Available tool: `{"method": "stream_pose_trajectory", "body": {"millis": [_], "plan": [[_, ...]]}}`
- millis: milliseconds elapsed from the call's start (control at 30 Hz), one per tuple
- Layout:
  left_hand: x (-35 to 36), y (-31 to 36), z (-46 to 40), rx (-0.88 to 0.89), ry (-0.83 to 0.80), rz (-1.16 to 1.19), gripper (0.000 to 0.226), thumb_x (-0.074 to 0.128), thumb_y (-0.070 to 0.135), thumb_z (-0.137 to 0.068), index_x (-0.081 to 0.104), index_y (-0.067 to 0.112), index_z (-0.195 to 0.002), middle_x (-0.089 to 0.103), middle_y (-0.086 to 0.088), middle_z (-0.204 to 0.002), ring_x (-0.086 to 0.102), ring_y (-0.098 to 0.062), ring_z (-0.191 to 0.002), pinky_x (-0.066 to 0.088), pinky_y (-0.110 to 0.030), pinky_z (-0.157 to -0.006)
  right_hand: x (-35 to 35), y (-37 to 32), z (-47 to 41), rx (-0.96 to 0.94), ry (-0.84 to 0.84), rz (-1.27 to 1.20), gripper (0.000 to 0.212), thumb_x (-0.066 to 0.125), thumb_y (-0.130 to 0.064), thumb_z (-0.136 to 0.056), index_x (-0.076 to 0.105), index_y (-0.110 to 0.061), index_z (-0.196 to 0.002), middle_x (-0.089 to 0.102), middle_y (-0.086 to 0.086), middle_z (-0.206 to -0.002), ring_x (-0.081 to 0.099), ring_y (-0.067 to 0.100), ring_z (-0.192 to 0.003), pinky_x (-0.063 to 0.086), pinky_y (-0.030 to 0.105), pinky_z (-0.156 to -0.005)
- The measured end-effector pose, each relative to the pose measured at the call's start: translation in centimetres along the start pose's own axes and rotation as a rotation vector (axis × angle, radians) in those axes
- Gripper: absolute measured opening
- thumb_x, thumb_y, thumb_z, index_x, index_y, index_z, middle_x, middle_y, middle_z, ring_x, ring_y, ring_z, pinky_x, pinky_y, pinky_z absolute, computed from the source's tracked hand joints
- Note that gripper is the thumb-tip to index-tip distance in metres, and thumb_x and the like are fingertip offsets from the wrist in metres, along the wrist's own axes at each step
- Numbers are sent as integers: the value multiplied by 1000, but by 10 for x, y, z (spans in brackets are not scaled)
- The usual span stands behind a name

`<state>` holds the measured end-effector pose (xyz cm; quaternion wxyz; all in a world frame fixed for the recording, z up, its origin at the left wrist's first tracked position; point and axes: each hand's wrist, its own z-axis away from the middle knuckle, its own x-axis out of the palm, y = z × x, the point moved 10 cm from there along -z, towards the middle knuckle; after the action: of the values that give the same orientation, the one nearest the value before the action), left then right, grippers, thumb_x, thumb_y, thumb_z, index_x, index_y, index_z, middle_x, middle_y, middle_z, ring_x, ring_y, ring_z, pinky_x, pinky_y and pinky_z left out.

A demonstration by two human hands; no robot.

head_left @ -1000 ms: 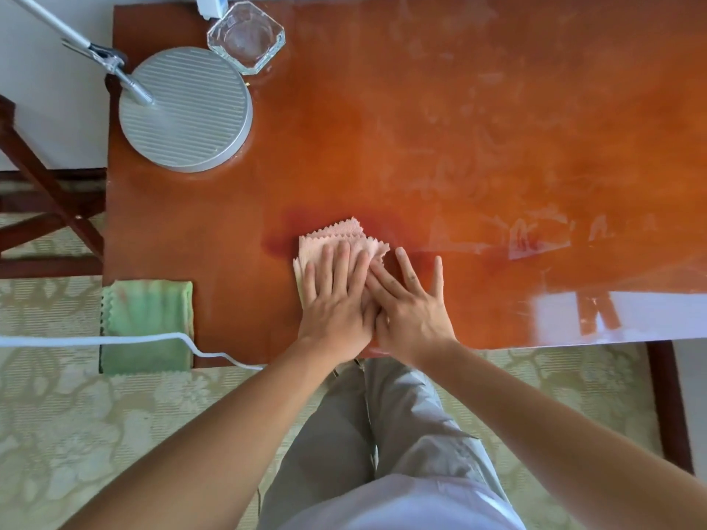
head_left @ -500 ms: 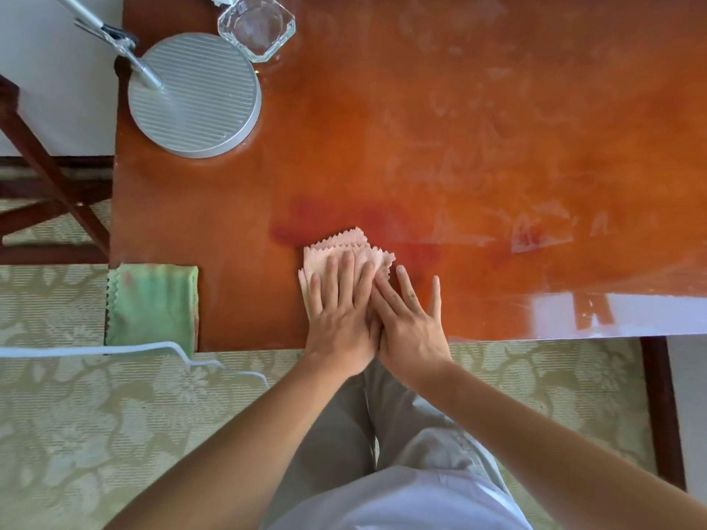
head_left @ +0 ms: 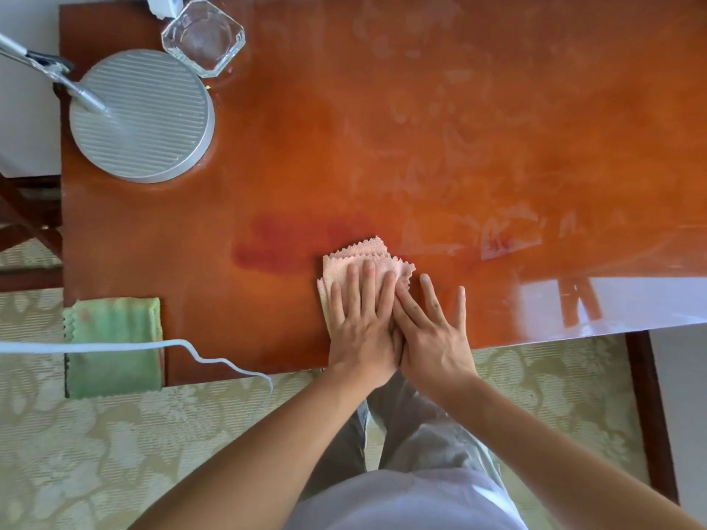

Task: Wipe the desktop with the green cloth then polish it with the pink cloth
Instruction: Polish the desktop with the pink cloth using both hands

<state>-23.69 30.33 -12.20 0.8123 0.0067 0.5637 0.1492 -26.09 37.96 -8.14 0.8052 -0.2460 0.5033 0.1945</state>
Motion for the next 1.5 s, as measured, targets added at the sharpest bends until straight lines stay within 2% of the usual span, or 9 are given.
{"method": "stream_pose_trajectory", "body": {"millis": [100, 233, 400, 500, 800, 1000, 1100, 1233, 1500], "plan": [[-9, 0, -17, 14, -11, -1, 79, 3, 47, -89, -34, 19, -153, -38, -12, -161, -34, -34, -148, -16, -58, -121, -7, 4, -15, -11, -8, -11, 61, 39, -30, -98, 27, -21, -157, 19, -6, -163, 2, 33, -152, -2, 71, -115], [-31, -5, -64, -3, 7, 3, 75, 7, 45, -93, -33, 21, -152, -40, -8, -159, -37, -31, -147, -23, -54, -119, -24, 20, -59, -3, -14, -2, 64, 19, -32, -95, 21, -23, -158, 14, -8, -165, -5, 29, -152, -10, 69, -114], [-54, -13, -125, -18, 7, 14, 74, 15, 45, -98, -25, 22, -157, -38, -5, -159, -35, -28, -148, -24, -50, -119, -46, 37, -117, -12, 6, 26, 64, 18, -35, -97, 11, -26, -160, 8, -9, -166, -7, 27, -153, -16, 67, -114], [-64, -17, -149, -32, -1, 14, 74, 17, 46, -100, -22, 22, -158, -31, -6, -164, -31, -28, -150, -16, -51, -122, -58, 43, -138, -4, 27, 28, 62, 17, -35, -99, 7, -27, -160, 6, -10, -167, -7, 27, -153, -13, 68, -114], [-54, -16, -114, 4, 3, 34, 71, 11, 44, -98, -29, 25, -154, -34, -6, -163, -33, -29, -149, -14, -53, -123, -45, 26, -106, 0, -26, 55, 65, 27, -32, -103, -3, -23, -160, -7, -4, -167, -18, 26, -151, -12, 68, -114], [-41, -16, -87, 65, 7, 3, 73, 12, 46, -100, -35, 25, -152, -40, -8, -159, -36, -31, -148, -18, -54, -121, -29, 22, -83, 47, -96, 110, 65, 15, -37, -99, -9, -25, -158, -14, -7, -166, -28, 28, -147, -17, 68, -112], [-43, -16, -88, 49, 1, 12, 70, 4, 48, -99, -34, 24, -152, -40, -8, -160, -38, -30, -147, -18, -54, -121, -35, 23, -88, 26, -100, 137, 68, 1, -41, -93, -5, -25, -159, -9, -8, -166, -24, 28, -149, -17, 67, -112], [-49, -18, -101, 30, -1, 13, 69, -8, 47, -93, -38, 23, -150, -43, -7, -157, -39, -29, -146, -21, -52, -119, -41, 26, -102, -6, -112, 153, 70, 2, -39, -92, -3, -24, -160, -6, -7, -167, -21, 28, -150, -16, 67, -113], [-84, -35, -187, -21, 5, 20, 74, 10, 44, -97, -40, 22, -147, -41, -7, -159, -37, -29, -147, -20, -52, -120, -74, 41, -188, -13, -84, 115, 67, 9, -37, -95, -7, -23, -159, -11, -7, -166, -22, 24, -150, -16, 66, -113]]}}
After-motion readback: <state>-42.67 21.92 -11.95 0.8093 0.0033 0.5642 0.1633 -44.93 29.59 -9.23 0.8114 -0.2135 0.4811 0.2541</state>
